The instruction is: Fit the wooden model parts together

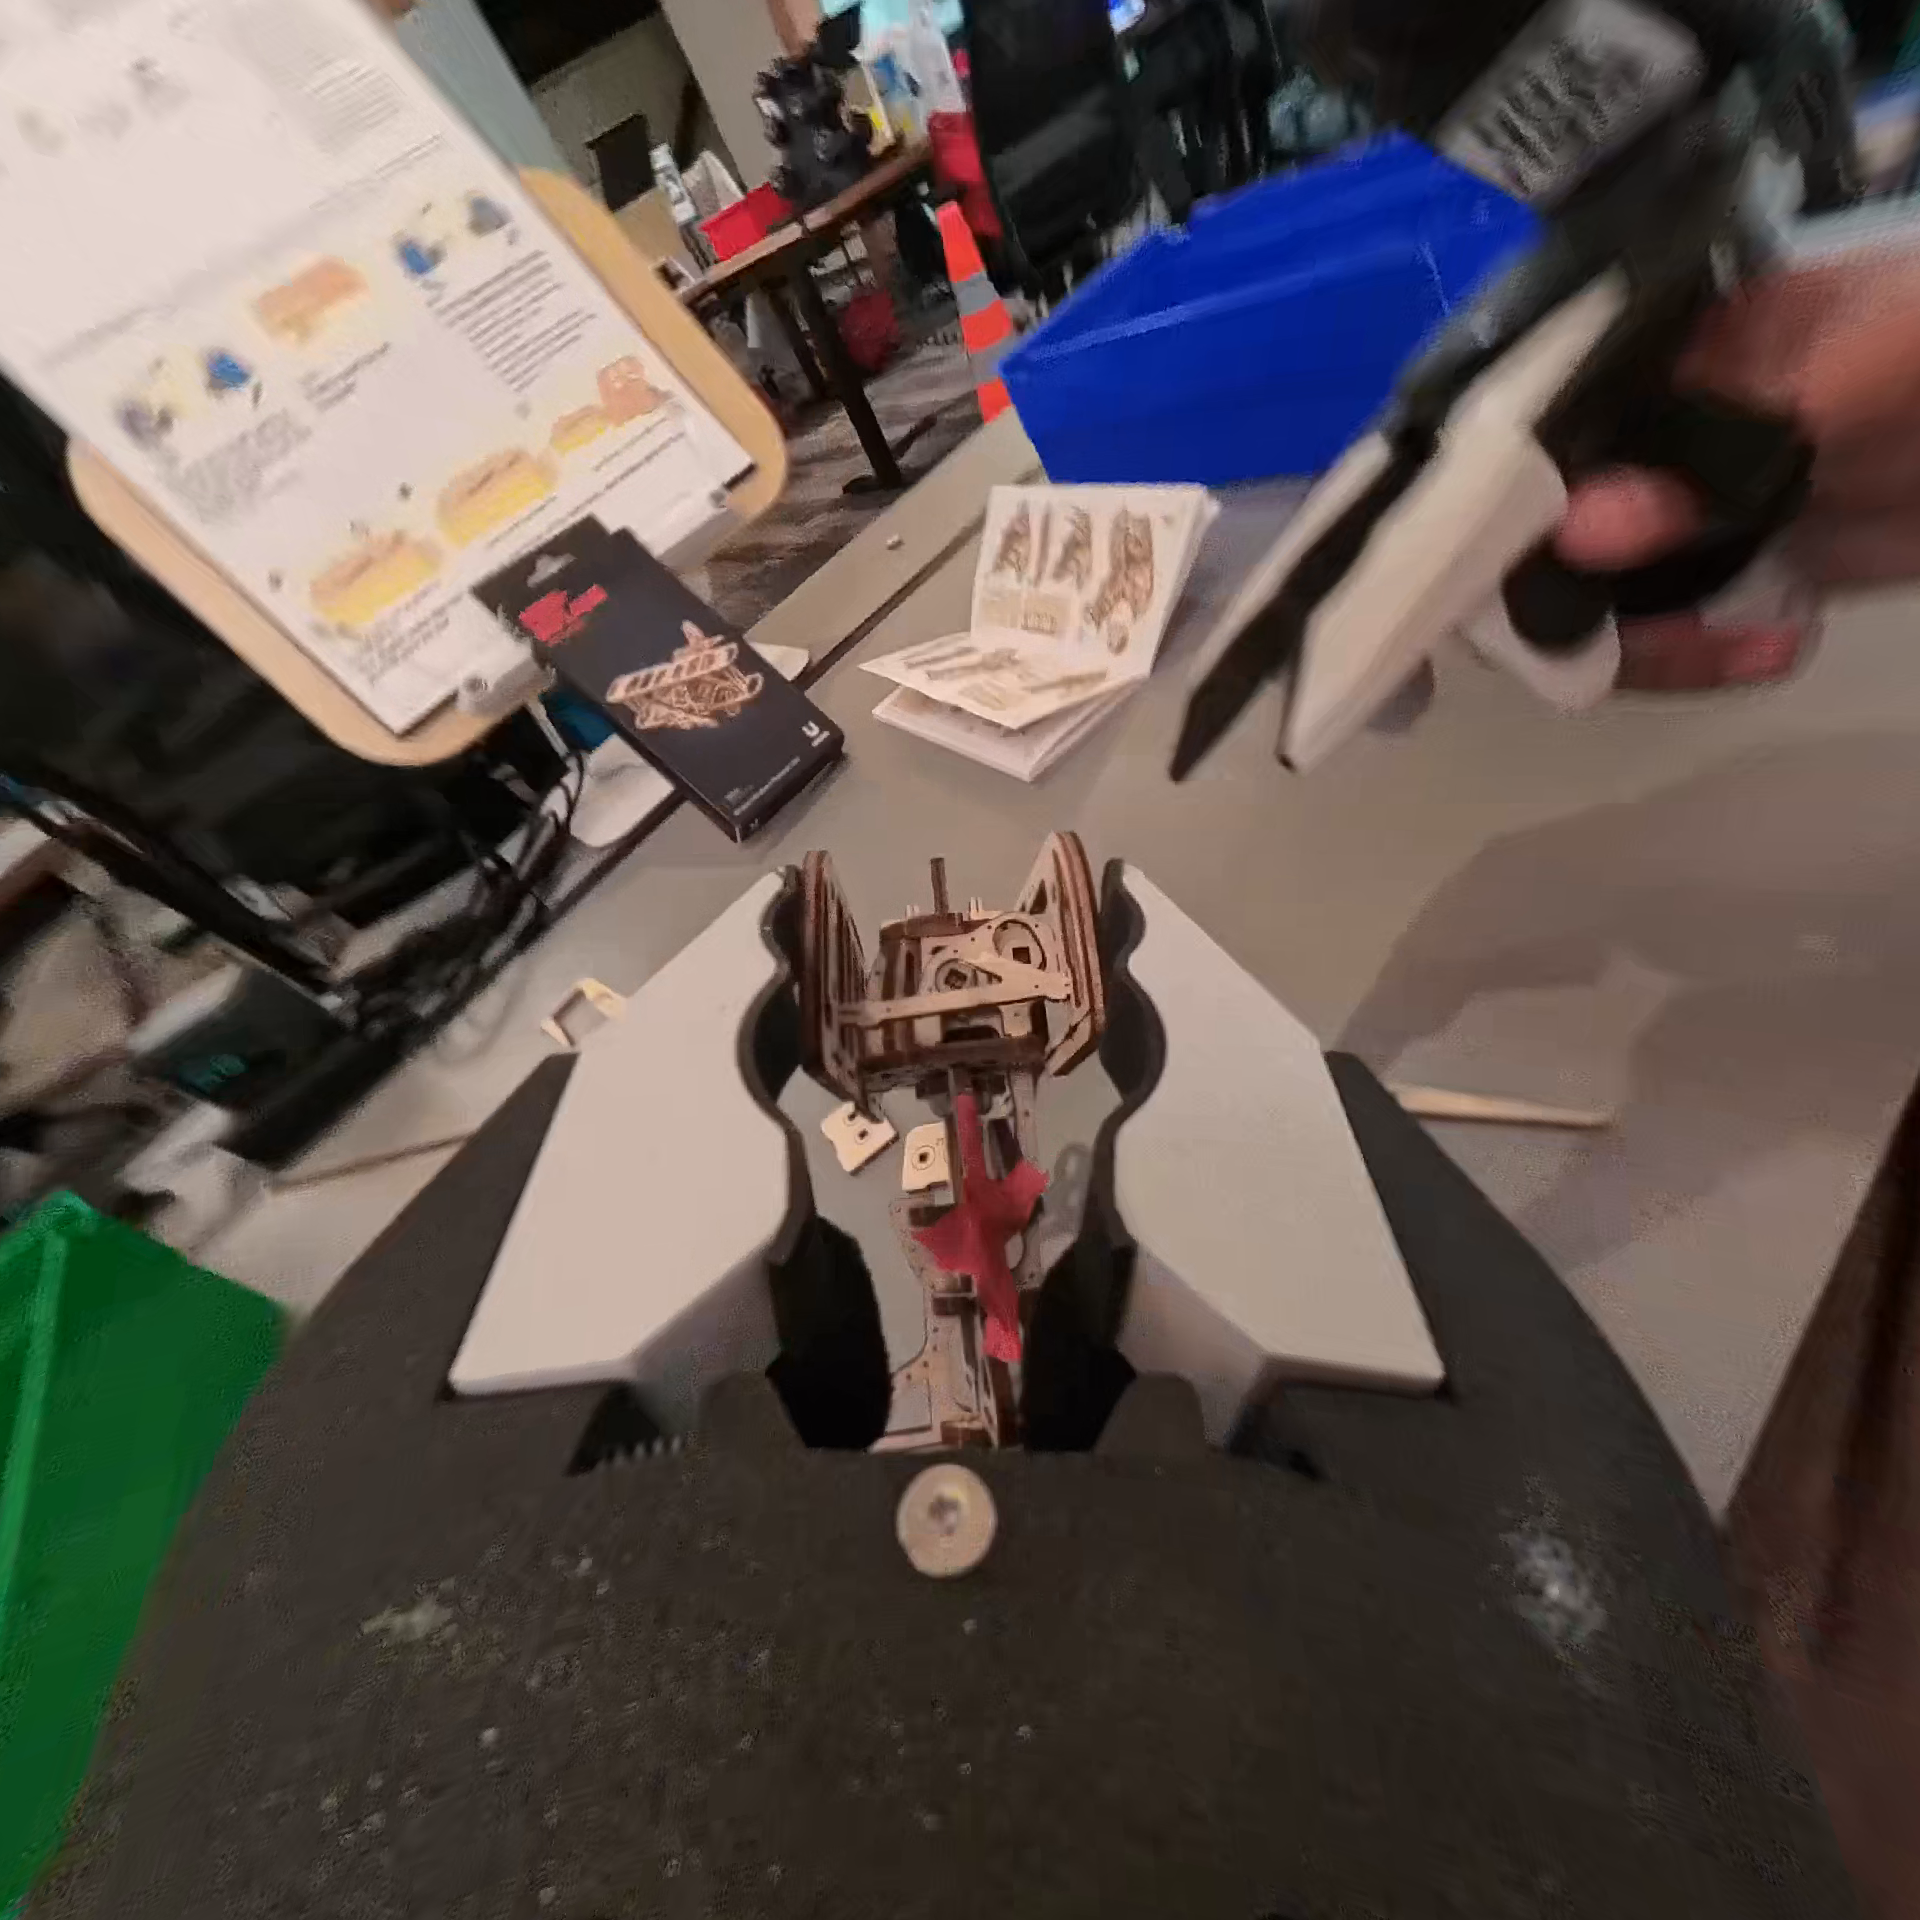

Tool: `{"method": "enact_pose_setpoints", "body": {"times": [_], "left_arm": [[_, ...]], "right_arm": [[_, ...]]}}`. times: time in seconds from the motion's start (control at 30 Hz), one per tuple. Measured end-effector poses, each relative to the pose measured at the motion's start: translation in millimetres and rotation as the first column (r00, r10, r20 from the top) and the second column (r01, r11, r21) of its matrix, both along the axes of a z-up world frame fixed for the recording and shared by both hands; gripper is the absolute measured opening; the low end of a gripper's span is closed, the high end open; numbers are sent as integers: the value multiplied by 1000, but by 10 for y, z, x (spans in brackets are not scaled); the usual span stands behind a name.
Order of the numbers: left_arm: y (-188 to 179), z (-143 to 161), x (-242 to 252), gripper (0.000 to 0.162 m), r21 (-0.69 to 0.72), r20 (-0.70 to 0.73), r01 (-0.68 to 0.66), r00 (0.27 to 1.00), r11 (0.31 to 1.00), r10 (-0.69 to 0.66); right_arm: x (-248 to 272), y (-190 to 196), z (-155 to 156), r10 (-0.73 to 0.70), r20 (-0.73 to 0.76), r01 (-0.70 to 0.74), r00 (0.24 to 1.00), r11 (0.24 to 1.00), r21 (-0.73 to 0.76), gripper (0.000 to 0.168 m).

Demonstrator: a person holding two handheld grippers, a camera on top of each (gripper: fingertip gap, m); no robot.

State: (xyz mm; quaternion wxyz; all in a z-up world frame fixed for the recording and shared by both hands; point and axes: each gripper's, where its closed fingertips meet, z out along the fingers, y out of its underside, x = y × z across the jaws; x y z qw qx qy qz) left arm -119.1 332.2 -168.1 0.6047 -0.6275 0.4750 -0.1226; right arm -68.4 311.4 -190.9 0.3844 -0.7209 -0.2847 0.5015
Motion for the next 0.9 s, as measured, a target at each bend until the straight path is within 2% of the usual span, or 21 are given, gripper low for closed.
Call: {"method": "enact_pose_setpoints", "body": {"times": [0.07,0.13,0.2,0.27,0.37,0.47,0.53,0.63,0.67,0.73,0.8,0.9], "left_arm": [[-78,-130,154,53,89,-145,15,989,996,-2],[-114,-220,249,53,188,-274,28,961,982,25],[-116,-261,307,53,263,-349,32,935,964,64],[-126,-304,358,53,306,-395,47,915,951,82],[-147,-530,418,53,355,-519,103,848,929,104],[-121,-814,449,53,431,-669,171,720,886,187],[-161,-944,552,53,424,-707,210,685,881,177],[-190,-915,682,53,494,-716,245,659,834,230],[-209,-917,714,53,506,-718,257,655,823,237],[-222,-909,737,53,534,-715,264,648,804,262],[-227,-936,743,53,534,-718,265,643,803,265],[-263,-1010,774,53,520,-734,287,632,804,249]], "right_arm": [[-113,-73,167,80,-18,-80,997,997,-9,56],[-168,-99,198,116,76,-119,990,992,50,53],[-217,-138,118,151,216,-176,965,979,102,41],[-190,-39,54,81,323,-140,943,977,162,41],[-63,50,68,30,295,-95,955,973,208,38],[158,59,-130,89,226,-109,970,991,77,37],[240,55,-251,117,88,-109,989,990,-89,34],[269,34,-431,108,-116,-147,987,896,-418,36],[269,37,-422,96,-187,-175,978,863,-474,34],[285,74,-464,49,-240,-178,970,814,-553,21],[272,83,-497,25,-267,-185,963,781,-596,20],[236,87,-593,-8,-252,-160,968,753,-639,7]]}}
